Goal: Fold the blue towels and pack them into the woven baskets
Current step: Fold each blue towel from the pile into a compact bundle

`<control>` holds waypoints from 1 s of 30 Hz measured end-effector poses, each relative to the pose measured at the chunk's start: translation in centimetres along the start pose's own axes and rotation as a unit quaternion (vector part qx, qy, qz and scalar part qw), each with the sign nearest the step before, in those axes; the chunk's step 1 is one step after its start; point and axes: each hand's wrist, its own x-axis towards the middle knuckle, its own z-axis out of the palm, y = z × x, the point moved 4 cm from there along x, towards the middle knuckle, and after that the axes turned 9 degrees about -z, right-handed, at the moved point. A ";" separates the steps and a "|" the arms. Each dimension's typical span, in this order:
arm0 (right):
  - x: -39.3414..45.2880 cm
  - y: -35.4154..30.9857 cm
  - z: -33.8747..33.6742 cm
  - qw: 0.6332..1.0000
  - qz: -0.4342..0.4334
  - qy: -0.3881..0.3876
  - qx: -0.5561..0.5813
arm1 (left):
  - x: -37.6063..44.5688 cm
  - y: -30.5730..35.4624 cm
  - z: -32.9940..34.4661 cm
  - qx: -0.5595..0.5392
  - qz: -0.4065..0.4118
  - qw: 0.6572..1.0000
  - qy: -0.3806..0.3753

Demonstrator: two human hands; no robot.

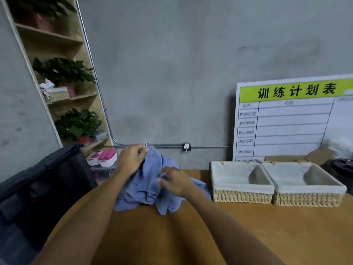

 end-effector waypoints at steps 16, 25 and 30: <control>-7.5 -3.3 -9.0 0.994 0.005 0.086 0.066 | -7.1 8.8 -4.3 -0.169 0.109 0.971 -0.126; -15.7 6.5 -14.2 1.000 -0.007 0.005 -0.022 | -12.8 7.3 4.6 -0.038 0.137 0.957 -0.254; -18.2 6.8 -16.6 0.998 -0.017 0.054 0.019 | -12.9 11.2 4.5 -0.100 0.150 0.960 -0.213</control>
